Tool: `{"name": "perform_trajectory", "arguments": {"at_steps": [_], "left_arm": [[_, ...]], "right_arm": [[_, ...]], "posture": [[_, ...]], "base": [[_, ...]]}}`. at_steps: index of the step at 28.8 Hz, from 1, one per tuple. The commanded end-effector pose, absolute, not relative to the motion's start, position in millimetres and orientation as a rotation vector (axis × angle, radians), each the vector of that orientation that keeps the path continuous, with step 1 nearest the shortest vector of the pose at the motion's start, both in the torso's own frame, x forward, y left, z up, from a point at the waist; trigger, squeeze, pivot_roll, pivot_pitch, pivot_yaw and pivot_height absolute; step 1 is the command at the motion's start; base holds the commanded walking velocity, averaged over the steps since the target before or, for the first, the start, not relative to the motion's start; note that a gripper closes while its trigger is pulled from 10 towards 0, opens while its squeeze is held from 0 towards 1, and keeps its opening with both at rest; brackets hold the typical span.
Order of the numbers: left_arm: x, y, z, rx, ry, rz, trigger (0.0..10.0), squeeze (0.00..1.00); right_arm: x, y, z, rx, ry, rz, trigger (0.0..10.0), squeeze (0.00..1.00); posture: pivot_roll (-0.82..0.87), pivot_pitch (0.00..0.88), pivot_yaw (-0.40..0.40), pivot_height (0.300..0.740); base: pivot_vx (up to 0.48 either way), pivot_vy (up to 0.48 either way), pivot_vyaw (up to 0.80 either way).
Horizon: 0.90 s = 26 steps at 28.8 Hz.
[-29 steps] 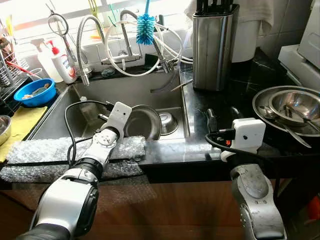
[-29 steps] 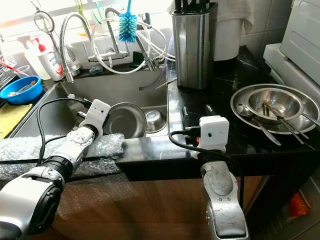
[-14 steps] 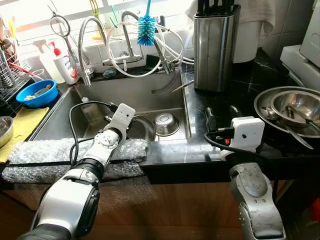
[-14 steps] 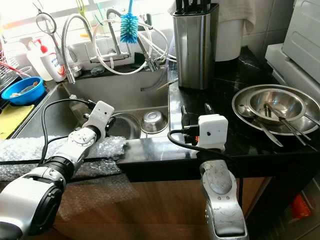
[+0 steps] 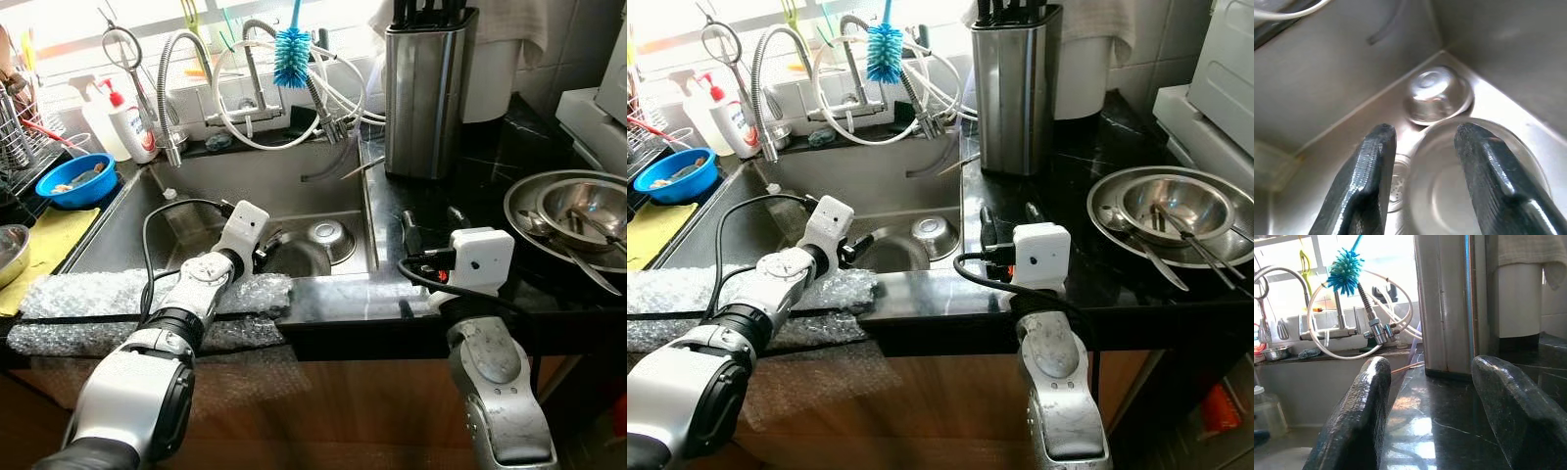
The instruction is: Kitchen organization
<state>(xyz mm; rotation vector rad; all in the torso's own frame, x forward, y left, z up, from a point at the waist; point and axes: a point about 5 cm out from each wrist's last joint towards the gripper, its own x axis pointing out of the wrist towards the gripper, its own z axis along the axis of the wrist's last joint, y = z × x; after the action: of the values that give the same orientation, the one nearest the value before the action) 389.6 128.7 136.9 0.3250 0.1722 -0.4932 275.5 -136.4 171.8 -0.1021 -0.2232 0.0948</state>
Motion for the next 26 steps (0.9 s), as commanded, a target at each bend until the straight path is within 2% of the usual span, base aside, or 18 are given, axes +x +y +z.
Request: {"name": "perform_trajectory", "arguments": {"at_steps": [1,8,14,19,23,26], "left_arm": [[390,132,137,0.327,0.191,-0.513,10.0,0.0],[393,135,148,0.22,0.135,-0.474,10.0,0.0],[401,165,182,-0.052,-0.128,-0.145,10.0,0.0],[392,188,189,-0.084,-0.263,-0.031,10.0,0.0],[382,203,184,-0.082,-0.306,0.024,10.0,0.0],[375,205,174,-0.069,-0.292,0.02,10.0,0.0]], "right_arm": [[278,-128,173,-0.089,-0.218,0.123,10.0,0.0],[278,-130,172,-0.084,-0.216,0.117,10.0,0.0],[279,-129,172,-0.083,-0.218,0.117,10.0,0.0],[279,-129,172,-0.089,-0.217,0.123,10.0,0.0],[280,-131,173,-0.111,-0.213,0.119,10.0,0.0],[283,-136,173,-0.132,-0.207,0.109,10.0,0.0]], "posture": [[-0.15,0.0,0.186,0.74],[-0.15,0.0,0.187,0.74],[-0.15,0.0,0.185,0.74],[-0.15,0.0,0.183,0.74],[-0.15,0.0,0.183,0.74],[-0.15,0.0,0.179,0.74]], "base": [[0.0,0.0,0.0],[0.0,0.0,0.0],[0.0,0.0,0.0],[0.0,0.0,0.0],[0.0,0.0,0.0],[0.0,0.0,0.0]]}}
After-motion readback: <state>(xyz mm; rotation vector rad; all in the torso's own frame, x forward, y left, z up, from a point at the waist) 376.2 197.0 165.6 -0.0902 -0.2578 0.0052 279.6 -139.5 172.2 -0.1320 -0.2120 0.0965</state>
